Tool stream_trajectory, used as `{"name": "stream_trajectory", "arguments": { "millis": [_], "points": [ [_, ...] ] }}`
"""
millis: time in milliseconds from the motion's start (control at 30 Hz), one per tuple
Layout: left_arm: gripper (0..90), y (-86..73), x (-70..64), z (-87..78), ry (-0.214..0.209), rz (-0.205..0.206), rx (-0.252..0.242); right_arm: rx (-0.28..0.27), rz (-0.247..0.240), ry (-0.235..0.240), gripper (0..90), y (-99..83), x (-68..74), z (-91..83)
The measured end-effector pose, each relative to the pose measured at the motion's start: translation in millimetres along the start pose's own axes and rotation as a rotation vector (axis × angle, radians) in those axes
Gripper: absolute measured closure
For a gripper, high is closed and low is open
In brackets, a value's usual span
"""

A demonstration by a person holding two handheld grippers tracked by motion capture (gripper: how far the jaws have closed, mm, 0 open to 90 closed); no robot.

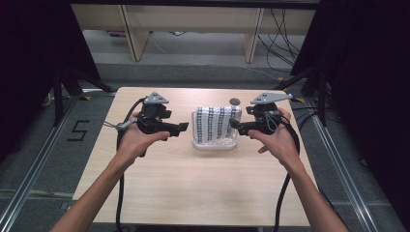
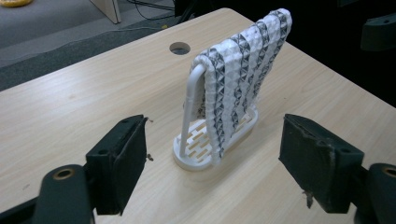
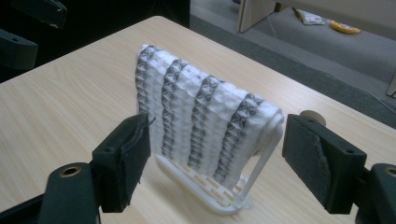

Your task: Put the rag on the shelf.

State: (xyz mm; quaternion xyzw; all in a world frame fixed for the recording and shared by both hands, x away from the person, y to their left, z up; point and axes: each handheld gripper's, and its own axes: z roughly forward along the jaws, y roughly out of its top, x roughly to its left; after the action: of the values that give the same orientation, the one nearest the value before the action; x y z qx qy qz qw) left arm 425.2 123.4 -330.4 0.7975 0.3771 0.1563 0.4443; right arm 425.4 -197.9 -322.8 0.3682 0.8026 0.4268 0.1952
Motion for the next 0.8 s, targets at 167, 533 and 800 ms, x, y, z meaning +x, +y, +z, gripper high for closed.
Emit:
{"name": "stream_trajectory", "arguments": {
  "millis": [167, 533, 800],
  "points": [
    [20.4, -8.8, 1.2, -3.6, 0.009, 0.014, 0.006, -0.005, 0.006, 0.009, 24.6, -6.8, 2.6, -0.3],
    [19.3, -30.0, 1.8, -7.0, -0.02, -0.011, -0.004, 0.02, 0.01, 0.021, 24.9, -28.6, 5.4, 0.4],
    [19.3, -42.3, -3.1, -7.4, -0.03, -0.007, -0.006, 0.019, -0.002, 0.033, 24.9, -40.5, 7.5, -0.6]
  ]
}}
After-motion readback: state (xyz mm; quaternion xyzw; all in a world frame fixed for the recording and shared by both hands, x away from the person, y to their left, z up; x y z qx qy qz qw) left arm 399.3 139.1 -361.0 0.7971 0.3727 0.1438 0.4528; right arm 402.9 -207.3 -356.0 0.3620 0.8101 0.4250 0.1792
